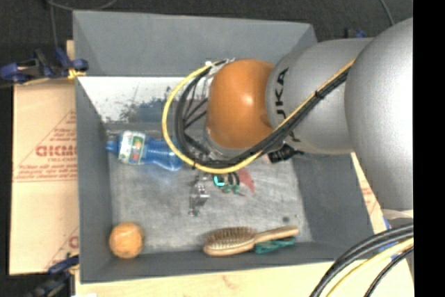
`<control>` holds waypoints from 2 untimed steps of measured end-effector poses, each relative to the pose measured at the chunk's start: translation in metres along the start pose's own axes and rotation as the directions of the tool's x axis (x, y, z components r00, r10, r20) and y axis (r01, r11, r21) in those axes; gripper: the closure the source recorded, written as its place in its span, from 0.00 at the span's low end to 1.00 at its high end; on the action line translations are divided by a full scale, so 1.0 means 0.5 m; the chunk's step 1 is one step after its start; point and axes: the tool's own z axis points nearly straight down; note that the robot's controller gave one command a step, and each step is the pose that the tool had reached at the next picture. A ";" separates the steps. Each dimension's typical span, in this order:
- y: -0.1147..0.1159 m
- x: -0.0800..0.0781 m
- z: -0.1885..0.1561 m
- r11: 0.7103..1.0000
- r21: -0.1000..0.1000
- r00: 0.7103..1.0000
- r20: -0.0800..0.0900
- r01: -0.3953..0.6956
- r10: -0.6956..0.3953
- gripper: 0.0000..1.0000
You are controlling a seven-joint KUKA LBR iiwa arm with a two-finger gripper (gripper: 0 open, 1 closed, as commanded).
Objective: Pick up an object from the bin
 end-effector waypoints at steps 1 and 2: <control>-0.001 -0.004 -0.008 1.000 -0.001 1.000 0.008 -0.003 0.003 0.00; -0.112 -0.074 0.069 0.993 0.002 0.993 0.013 0.118 -0.118 0.00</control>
Offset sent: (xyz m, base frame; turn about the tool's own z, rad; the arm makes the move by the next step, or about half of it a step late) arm 0.0546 -0.0885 -0.0595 -0.1823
